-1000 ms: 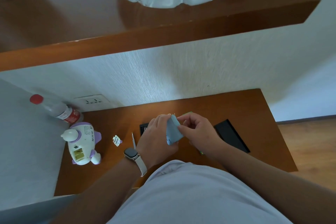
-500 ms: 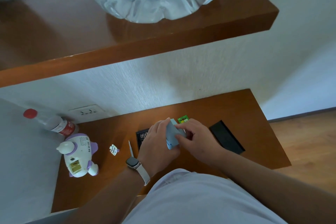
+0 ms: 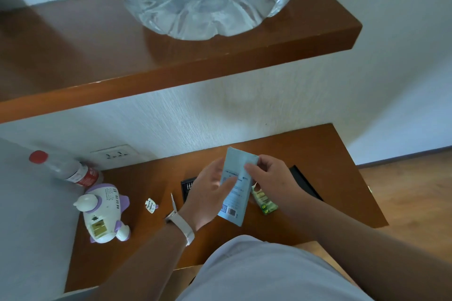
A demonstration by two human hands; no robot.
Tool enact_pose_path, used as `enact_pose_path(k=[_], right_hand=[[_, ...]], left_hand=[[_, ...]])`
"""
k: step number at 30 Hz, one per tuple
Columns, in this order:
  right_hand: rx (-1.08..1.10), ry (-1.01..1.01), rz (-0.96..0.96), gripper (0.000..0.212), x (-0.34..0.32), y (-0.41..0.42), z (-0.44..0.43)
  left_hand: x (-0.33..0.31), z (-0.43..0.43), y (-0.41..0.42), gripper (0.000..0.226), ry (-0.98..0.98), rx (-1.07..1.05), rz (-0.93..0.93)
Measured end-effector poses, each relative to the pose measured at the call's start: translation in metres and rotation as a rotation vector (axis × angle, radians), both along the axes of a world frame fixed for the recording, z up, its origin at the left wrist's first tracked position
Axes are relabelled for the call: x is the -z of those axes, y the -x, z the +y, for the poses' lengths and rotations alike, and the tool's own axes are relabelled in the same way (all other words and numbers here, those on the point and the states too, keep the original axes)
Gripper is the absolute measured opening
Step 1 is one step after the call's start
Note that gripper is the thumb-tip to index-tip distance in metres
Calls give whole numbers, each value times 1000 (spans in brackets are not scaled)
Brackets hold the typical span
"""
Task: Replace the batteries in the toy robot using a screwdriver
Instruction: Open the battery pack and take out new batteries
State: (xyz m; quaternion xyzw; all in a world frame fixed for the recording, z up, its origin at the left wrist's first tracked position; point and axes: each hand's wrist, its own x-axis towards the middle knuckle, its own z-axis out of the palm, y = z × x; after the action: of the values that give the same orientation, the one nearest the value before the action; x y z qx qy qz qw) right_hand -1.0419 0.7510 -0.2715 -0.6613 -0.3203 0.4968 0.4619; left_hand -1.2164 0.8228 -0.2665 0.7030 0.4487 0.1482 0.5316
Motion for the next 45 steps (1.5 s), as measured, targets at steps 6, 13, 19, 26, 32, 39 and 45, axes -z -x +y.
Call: enact_pose_path(k=[6, 13, 19, 26, 32, 39, 45], right_hand=[[-11, 137, 19, 23, 33, 4, 5], [-100, 245, -80, 13, 79, 22, -15], [-182, 261, -234, 10, 107, 31, -26], [-287, 213, -366, 27, 122, 38, -7], [-326, 242, -503, 38, 129, 42, 3], [-340, 217, -563, 44, 130, 41, 6], [-424, 192, -649, 49, 129, 40, 6]], left_hand=[[28, -17, 20, 21, 365, -144, 56], [65, -37, 23, 12, 448, -356, 35], [98, -43, 18, 14, 454, -413, 58], [123, -40, 9, 32, 317, -434, 148], [136, -33, 6, 37, 73, -356, 286], [142, -25, 1, 38, -65, -264, 376], [144, -25, 3, 46, -65, -253, 375]])
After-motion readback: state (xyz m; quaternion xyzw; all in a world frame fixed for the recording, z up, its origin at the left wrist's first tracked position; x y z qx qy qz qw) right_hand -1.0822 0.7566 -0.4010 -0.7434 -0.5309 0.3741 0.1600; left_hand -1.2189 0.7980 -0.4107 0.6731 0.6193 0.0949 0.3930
